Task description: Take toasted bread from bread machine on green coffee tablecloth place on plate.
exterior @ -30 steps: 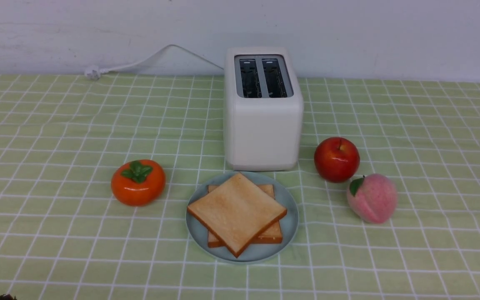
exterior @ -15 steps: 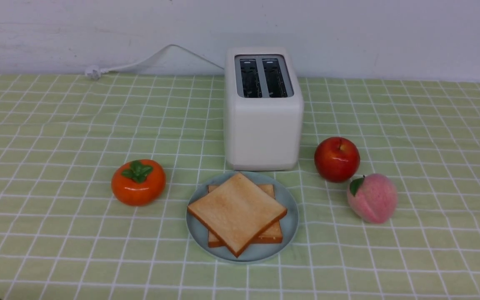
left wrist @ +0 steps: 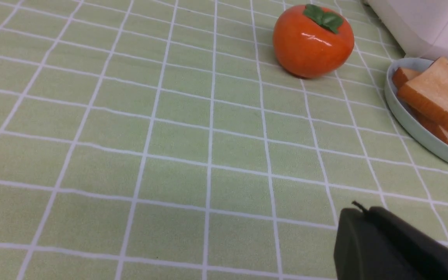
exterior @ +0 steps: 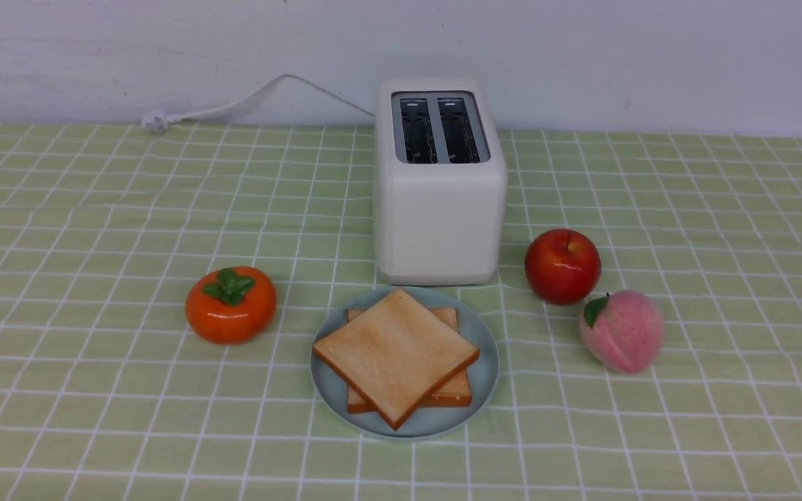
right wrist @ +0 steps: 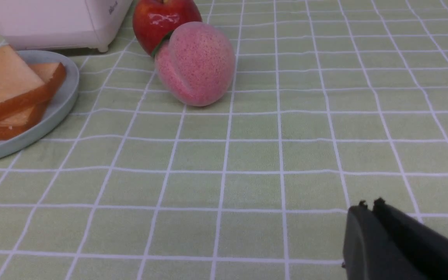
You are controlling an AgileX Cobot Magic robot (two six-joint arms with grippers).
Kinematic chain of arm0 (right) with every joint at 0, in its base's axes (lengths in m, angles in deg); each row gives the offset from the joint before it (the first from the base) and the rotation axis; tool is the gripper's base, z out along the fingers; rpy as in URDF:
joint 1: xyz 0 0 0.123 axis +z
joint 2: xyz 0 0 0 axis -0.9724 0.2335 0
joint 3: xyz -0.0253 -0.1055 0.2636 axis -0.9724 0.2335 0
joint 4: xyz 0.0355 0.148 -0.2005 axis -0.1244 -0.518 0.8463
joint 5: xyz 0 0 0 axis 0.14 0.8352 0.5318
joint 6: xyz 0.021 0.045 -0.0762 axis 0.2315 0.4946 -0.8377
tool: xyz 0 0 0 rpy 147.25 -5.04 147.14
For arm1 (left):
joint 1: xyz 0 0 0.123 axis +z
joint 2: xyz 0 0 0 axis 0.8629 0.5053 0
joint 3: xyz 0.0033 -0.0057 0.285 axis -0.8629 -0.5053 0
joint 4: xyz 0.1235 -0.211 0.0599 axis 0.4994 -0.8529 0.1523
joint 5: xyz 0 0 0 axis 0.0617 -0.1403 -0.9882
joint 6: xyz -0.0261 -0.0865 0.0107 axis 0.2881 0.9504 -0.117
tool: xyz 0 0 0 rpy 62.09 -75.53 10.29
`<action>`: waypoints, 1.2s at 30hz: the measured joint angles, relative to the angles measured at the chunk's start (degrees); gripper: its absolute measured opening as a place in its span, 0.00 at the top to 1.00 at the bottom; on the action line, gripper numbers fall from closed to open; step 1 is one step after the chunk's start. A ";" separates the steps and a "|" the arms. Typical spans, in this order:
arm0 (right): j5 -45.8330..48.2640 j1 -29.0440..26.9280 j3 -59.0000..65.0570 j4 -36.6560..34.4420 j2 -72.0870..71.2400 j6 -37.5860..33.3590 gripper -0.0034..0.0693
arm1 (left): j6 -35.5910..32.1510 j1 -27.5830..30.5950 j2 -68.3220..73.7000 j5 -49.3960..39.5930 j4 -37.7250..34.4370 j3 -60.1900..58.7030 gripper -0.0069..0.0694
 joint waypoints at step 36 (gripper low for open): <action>0.00 0.00 0.00 0.00 0.00 0.00 0.87 | 0.05 0.00 0.00 0.12 -0.11 0.00 0.93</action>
